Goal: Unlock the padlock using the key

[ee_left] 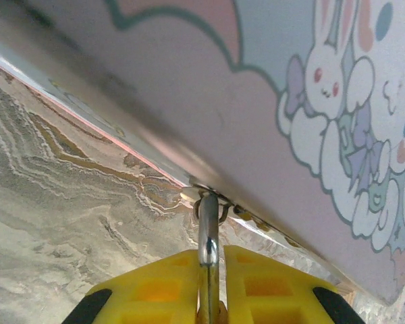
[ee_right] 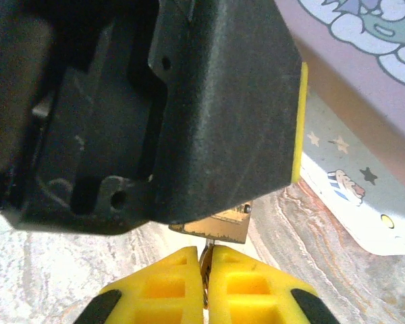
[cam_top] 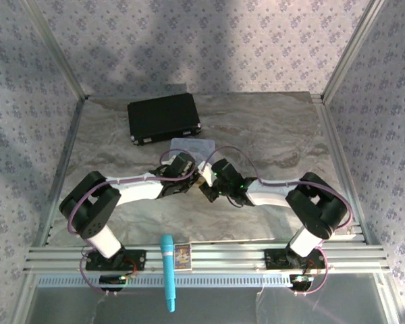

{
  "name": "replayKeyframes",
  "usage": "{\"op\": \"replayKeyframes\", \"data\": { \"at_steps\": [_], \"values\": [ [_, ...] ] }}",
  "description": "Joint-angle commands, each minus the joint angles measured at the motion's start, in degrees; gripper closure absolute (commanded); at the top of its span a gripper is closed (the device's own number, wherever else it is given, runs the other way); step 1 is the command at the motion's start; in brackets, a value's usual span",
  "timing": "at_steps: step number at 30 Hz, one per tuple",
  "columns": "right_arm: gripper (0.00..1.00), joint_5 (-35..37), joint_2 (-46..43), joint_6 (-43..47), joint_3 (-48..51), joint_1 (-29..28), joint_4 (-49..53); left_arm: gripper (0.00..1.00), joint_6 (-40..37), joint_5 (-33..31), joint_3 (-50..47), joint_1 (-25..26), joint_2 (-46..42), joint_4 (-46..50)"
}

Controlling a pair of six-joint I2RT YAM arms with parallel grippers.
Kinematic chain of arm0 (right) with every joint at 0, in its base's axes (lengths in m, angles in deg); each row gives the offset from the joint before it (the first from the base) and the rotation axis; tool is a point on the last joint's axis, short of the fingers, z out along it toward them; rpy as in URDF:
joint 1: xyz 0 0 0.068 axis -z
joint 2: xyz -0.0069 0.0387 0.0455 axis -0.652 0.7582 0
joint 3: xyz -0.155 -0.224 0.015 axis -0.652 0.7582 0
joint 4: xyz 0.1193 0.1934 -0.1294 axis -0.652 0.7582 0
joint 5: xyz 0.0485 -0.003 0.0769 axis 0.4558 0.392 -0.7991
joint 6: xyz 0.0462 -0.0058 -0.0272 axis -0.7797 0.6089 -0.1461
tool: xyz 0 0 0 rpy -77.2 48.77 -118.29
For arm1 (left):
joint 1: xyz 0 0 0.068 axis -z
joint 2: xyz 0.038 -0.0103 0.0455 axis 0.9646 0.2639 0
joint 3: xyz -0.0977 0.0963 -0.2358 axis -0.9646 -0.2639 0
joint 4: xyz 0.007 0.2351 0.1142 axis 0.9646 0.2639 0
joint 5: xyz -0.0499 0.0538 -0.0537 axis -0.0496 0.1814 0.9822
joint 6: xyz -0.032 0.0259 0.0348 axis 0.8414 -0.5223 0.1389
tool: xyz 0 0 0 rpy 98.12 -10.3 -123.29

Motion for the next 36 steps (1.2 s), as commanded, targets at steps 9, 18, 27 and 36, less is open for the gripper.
{"op": "replayKeyframes", "data": {
  "at_steps": [9,18,27,36],
  "values": [
    [0.97,-12.9,2.0,-11.1,3.4,8.6,-8.3,1.00,0.9,2.4,-2.7,0.4,-3.4,-1.1],
    [0.98,-16.0,2.6,-13.5,4.0,9.9,-9.8,0.98,1.2,2.5,-3.1,0.4,-3.3,-1.3],
    [1.00,-14.7,2.6,-13.7,3.7,8.5,-8.6,0.85,0.9,1.6,-3.3,1.4,-2.4,-0.1],
    [1.00,-13.7,2.6,-13.9,4.0,8.0,-8.1,0.78,-0.4,-0.1,-2.4,2.0,-3.7,1.7]
  ]
}}
